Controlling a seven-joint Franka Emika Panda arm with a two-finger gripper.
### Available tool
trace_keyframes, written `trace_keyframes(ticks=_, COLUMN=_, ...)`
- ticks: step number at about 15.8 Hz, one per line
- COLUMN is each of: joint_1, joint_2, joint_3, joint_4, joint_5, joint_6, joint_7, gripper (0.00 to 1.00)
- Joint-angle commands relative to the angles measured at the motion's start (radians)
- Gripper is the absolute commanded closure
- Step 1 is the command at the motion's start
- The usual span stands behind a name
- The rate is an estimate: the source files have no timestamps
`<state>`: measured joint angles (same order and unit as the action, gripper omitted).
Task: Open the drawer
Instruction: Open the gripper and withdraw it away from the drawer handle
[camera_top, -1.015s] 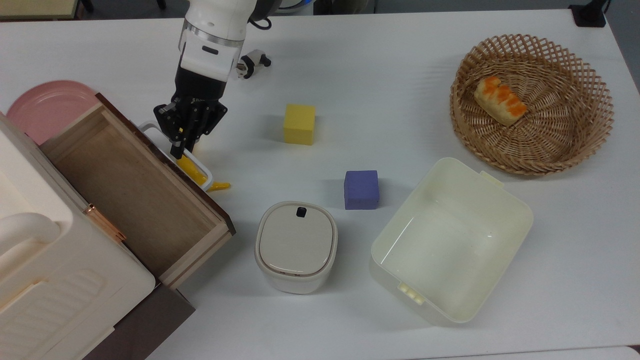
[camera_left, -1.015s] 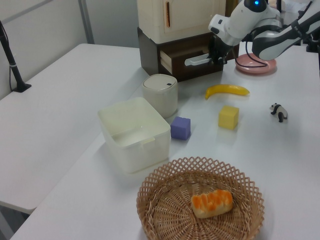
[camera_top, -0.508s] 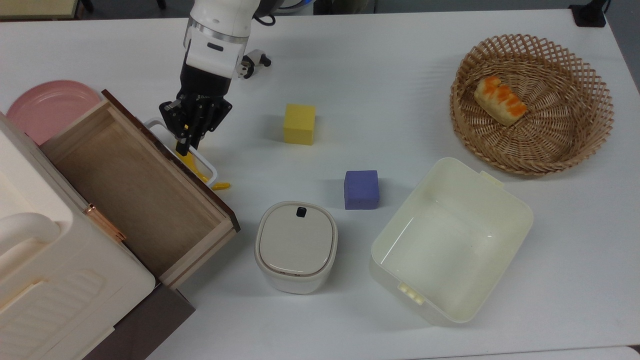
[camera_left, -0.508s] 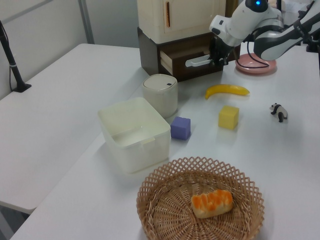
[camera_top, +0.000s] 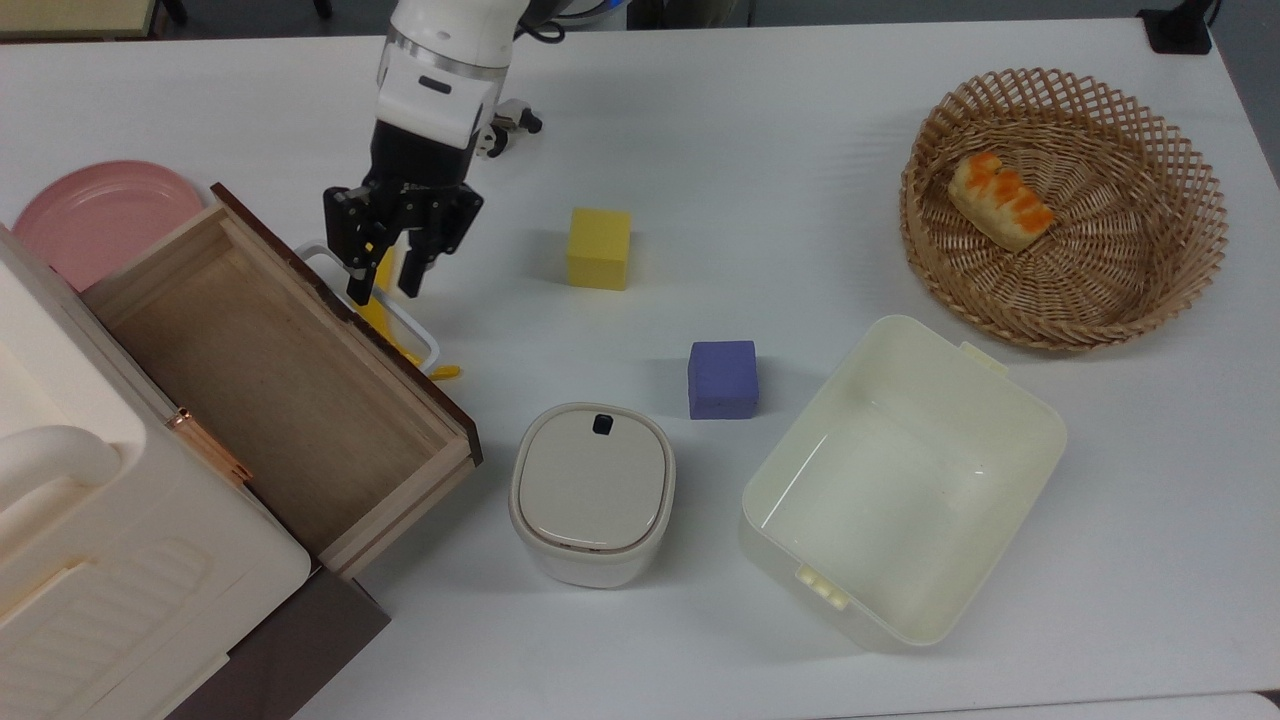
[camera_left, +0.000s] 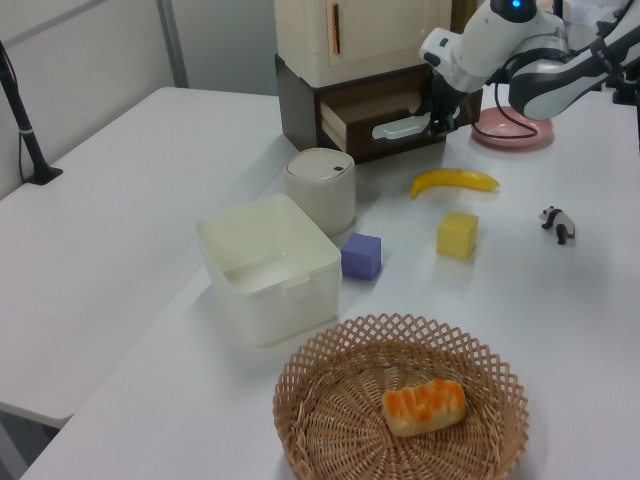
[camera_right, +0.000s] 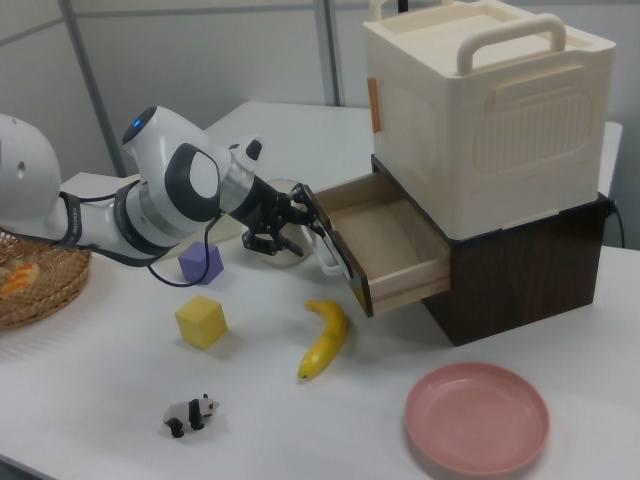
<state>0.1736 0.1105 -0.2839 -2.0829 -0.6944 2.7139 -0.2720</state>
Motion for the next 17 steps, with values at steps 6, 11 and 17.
trace_keyframes(ticks=6, joint_1=0.009, joint_2=-0.04, joint_3=0.012, joint_4=-0.02, joint_5=-0.025, joint_6=-0.04, joint_7=0.063, gripper=0.29)
trace_keyframes(ticks=11, joint_1=0.009, joint_2=-0.04, joint_3=0.012, joint_4=-0.019, joint_5=-0.023, joint_6=-0.04, joint_7=0.065, gripper=0.29)
trace_keyframes(ticks=17, joint_1=0.012, joint_2=-0.037, joint_3=0.041, joint_4=0.012, joint_5=-0.022, joint_6=-0.055, joint_7=0.241, gripper=0.0)
